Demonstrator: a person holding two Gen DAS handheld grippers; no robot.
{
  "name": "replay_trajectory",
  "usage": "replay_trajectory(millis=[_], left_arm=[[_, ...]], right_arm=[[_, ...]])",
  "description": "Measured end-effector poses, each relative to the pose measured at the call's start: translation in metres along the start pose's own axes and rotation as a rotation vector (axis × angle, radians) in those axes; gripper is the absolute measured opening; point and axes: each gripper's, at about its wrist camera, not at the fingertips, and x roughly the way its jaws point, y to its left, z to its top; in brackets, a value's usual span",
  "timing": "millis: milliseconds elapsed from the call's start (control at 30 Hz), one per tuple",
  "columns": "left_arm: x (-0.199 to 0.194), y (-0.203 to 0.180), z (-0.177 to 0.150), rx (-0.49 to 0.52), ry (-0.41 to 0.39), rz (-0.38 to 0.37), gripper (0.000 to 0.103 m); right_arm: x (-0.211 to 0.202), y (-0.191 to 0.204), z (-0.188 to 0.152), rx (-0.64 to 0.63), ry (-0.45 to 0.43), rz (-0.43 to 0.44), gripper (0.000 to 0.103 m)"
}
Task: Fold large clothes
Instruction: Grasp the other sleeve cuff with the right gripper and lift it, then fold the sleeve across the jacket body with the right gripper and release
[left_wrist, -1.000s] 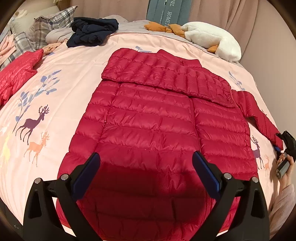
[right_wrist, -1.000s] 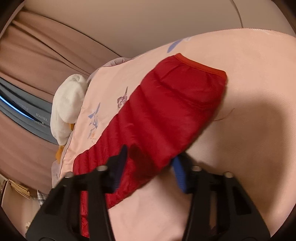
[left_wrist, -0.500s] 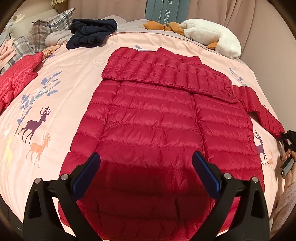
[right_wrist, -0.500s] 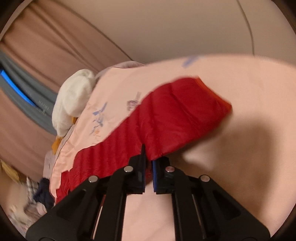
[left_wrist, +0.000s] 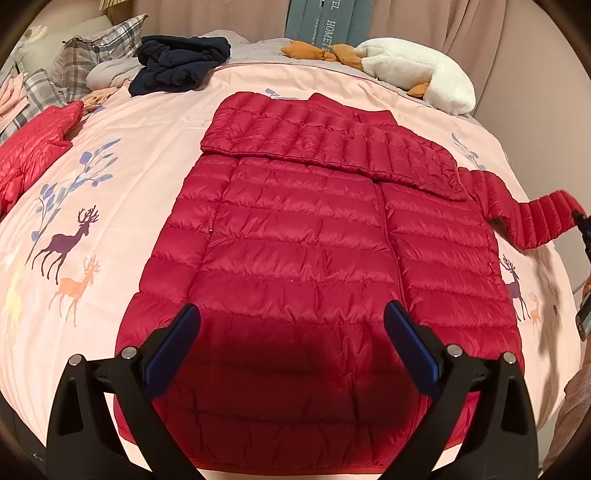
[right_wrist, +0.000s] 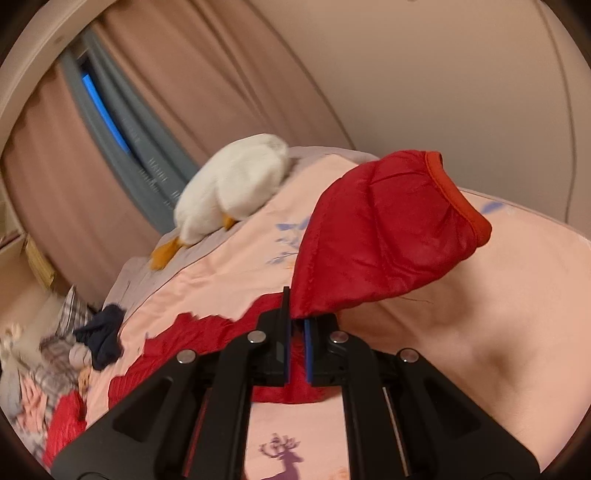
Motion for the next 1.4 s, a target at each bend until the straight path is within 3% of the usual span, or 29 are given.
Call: replay_trajectory(millis=[367, 500, 667, 1000, 1400], left_arm=[[-0.006, 0.016, -0.003, -0.034, -0.007, -0.03, 0.1], [-0.007, 0.024, -0.004, -0.054, -0.007, -0.042, 0.1], [-0.007, 0.033, -0.007, -0.075, -0.006, -0.048, 0.1], [-0.007, 0.05, -0.009, -0.121, -0.006, -0.07, 0.1], [-0.003, 0.068, -0.01, -0.174, 0.001, -0.091, 0.1]], right_arm=[[-0.003, 0.105, -0.022, -0.294, 0.017, 0.069, 0.005], [0.0, 0.152, -0.048, -0.449, 0.04, 0.101, 0.005], [0.001, 0.187, -0.084, -0.557, 0.083, 0.148, 0.005], [0.031, 0.239, -0.15, -0.699, 0.21, 0.185, 0.005], [0.058, 0.268, -0.224, -0.809, 0.349, 0.221, 0.006]])
